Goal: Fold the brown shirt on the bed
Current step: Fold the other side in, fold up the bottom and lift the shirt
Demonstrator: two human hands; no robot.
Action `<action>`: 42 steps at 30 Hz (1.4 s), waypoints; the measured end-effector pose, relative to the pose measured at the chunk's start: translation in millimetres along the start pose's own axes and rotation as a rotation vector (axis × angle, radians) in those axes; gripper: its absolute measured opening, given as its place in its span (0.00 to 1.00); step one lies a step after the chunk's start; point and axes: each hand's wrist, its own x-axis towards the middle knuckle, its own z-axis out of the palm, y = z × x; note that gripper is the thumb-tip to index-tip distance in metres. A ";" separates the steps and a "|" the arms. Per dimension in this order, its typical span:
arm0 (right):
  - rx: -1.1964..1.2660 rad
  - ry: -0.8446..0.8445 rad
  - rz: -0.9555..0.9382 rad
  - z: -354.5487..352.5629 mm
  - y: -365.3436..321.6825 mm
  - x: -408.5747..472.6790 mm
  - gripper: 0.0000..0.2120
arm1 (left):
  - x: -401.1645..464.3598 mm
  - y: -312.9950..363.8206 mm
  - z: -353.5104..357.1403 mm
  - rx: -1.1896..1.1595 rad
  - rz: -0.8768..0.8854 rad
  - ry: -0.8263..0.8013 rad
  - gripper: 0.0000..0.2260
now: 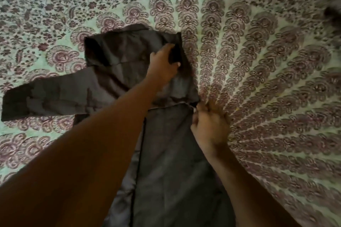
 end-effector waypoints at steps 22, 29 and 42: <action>0.428 -0.046 0.049 -6.9 46.1 -90.2 0.14 | -130.7 37.6 44.6 -0.026 -0.064 0.196 0.11; 0.652 -0.146 -0.188 -8.7 36.8 -133.6 0.17 | -189.4 33.3 57.5 -0.190 -0.356 0.107 0.29; 0.256 -0.165 0.008 -17.6 31.5 -256.1 0.22 | -266.5 -2.5 68.3 -0.263 -0.182 -0.057 0.19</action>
